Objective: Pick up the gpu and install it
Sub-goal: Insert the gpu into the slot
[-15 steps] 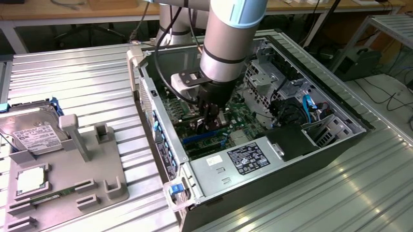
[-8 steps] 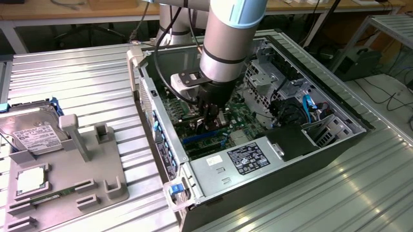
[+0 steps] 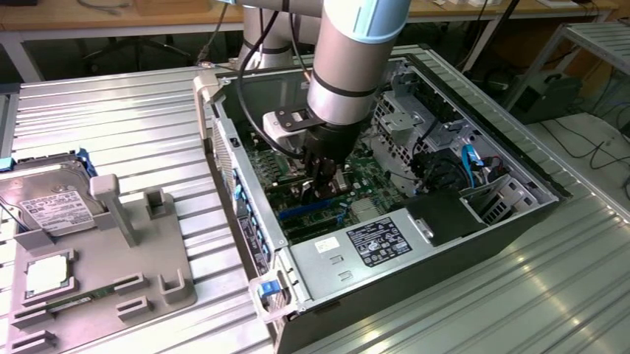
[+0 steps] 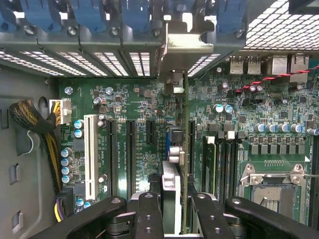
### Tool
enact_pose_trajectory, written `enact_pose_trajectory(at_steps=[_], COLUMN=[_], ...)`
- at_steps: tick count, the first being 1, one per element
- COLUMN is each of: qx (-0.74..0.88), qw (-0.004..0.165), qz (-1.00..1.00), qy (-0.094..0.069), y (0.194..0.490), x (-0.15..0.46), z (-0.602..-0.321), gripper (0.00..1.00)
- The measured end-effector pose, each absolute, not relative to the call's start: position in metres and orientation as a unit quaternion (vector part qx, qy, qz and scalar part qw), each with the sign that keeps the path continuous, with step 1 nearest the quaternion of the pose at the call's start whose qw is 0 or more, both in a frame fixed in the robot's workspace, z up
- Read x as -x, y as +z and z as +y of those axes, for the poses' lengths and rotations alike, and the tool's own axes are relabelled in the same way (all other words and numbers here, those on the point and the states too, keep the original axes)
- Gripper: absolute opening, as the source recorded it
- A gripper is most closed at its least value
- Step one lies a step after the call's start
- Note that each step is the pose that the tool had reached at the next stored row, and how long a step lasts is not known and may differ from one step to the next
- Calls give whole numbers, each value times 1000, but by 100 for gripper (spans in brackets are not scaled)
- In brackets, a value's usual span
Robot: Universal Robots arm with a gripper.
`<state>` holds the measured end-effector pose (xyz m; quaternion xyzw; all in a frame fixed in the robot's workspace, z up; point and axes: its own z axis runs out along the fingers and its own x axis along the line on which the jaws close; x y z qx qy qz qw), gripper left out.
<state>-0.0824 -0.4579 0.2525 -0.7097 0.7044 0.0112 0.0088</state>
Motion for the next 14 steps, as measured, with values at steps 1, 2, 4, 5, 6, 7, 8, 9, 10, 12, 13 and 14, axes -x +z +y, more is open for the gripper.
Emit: enact_pose_trajectory(at_steps=[1,2,4,5,6,7,8,9,10,12,13,14], qx=[710,710,708,704,702,700,700,700,700,700,700,700], qw=[9,9,9,9,9,9,9,9,9,9,9,9], qz=[704,704,706,710,712,714,714,714,714,714,714,714], qy=[11,11,11,11,11,11,11,11,11,11,11,11], y=[253,252,252,252,252,252,252,252,252,252,252,252], x=[82,82,82,82,82,82,82,82,82,82,82,82], z=[-458,-458,-458,-458,-458,-458,-458,-458,-458,-458,-458,-458], gripper=[28,28,28,28,28,28,28,28,28,28,28,28])
